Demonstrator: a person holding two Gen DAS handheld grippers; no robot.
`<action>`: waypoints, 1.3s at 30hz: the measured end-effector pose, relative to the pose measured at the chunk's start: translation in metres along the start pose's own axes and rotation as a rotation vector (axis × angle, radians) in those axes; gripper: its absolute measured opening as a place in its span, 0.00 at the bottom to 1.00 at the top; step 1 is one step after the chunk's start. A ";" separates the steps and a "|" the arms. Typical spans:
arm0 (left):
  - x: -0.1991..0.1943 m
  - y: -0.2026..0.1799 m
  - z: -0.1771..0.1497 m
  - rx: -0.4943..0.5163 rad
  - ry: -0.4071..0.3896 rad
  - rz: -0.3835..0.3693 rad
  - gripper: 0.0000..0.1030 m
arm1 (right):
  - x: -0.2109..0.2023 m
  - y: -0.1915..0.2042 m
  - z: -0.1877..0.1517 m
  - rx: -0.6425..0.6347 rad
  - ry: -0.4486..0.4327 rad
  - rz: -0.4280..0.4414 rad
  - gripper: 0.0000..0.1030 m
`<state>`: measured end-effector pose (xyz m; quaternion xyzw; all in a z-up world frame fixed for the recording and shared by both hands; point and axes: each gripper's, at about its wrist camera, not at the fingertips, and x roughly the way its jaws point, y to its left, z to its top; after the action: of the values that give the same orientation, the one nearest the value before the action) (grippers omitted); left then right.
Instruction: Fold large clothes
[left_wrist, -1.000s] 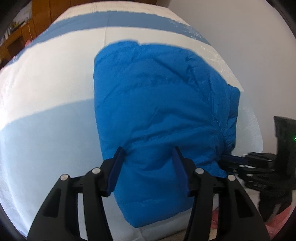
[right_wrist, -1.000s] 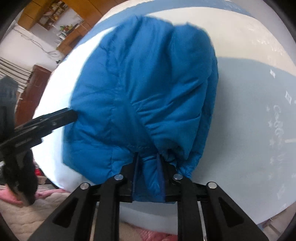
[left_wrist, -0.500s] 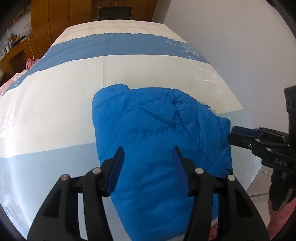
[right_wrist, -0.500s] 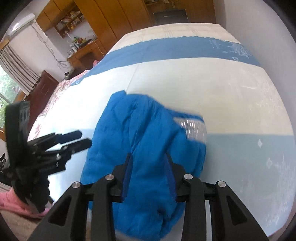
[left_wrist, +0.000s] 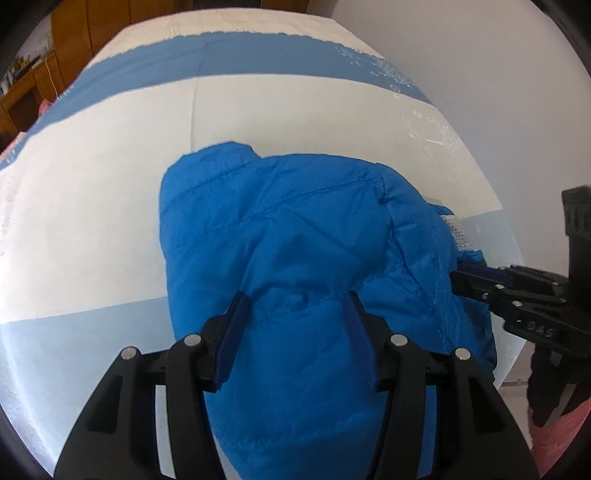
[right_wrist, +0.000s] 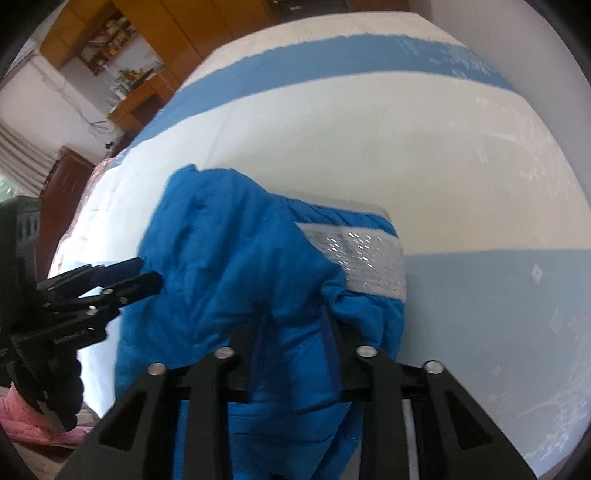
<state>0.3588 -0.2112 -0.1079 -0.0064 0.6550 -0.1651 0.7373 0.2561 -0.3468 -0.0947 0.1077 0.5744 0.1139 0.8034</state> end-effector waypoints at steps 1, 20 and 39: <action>0.005 0.003 0.001 -0.013 0.013 -0.016 0.52 | 0.003 -0.002 -0.001 0.016 0.007 0.007 0.21; -0.023 0.021 -0.020 -0.057 -0.026 -0.067 0.48 | -0.028 0.020 -0.027 0.013 -0.081 0.050 0.21; 0.003 0.017 -0.059 -0.041 0.002 -0.076 0.51 | 0.003 0.018 -0.053 0.040 -0.069 0.042 0.21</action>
<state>0.3063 -0.1837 -0.1233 -0.0460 0.6584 -0.1796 0.7295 0.2058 -0.3265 -0.1088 0.1395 0.5462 0.1154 0.8179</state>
